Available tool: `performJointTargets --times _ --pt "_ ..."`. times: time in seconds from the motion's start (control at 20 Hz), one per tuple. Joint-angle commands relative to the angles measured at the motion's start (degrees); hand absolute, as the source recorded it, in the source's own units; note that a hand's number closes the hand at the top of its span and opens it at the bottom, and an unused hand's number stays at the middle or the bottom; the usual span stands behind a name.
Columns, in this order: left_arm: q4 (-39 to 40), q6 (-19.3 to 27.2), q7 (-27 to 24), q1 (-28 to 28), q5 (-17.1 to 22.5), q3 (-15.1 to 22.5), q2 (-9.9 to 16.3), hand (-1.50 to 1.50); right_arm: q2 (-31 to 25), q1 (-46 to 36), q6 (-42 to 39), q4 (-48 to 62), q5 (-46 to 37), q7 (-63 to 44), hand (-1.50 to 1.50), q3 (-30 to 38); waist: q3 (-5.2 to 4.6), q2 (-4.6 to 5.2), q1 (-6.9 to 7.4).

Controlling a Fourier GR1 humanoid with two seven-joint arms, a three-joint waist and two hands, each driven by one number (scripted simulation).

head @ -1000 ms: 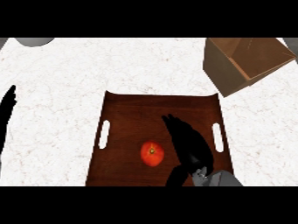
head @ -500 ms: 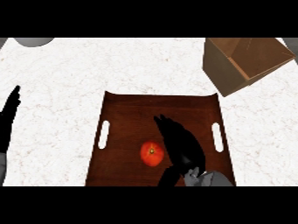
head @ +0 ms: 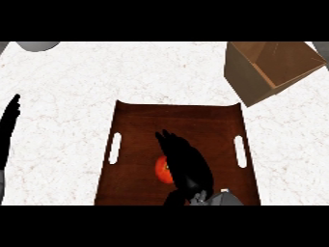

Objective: Pick the tomato from the tray and place it in the cardboard box

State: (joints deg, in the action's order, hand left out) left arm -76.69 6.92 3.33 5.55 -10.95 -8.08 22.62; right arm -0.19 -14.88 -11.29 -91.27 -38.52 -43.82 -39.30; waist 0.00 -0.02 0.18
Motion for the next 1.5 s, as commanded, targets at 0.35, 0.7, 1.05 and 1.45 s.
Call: performJointTargets --times 0.35,0.7,1.05,1.45 --pt "-0.49 -0.43 1.07 1.08 -2.40 -0.58 -2.05 0.00 0.19 -6.92 4.91 11.51 4.80 -8.09 -1.50 -5.33 0.00 0.05 0.18" --pt "0.92 -1.04 0.16 1.63 -2.93 -1.48 -1.98 0.00 0.17 -6.99 9.38 11.46 -6.28 -6.57 1.50 -6.83 -0.02 0.01 -0.16" --pt "-1.75 -3.18 -1.20 -2.48 -0.93 -3.91 -0.74 0.00 -9.87 -3.39 13.40 9.98 -10.88 1.21 1.50 -1.93 0.01 -0.20 -0.31" --pt "-2.32 -1.48 1.86 -2.66 -1.21 -4.20 -1.66 0.00 -43.70 1.14 14.56 15.13 5.26 26.75 1.50 25.82 0.32 -0.15 -3.36"
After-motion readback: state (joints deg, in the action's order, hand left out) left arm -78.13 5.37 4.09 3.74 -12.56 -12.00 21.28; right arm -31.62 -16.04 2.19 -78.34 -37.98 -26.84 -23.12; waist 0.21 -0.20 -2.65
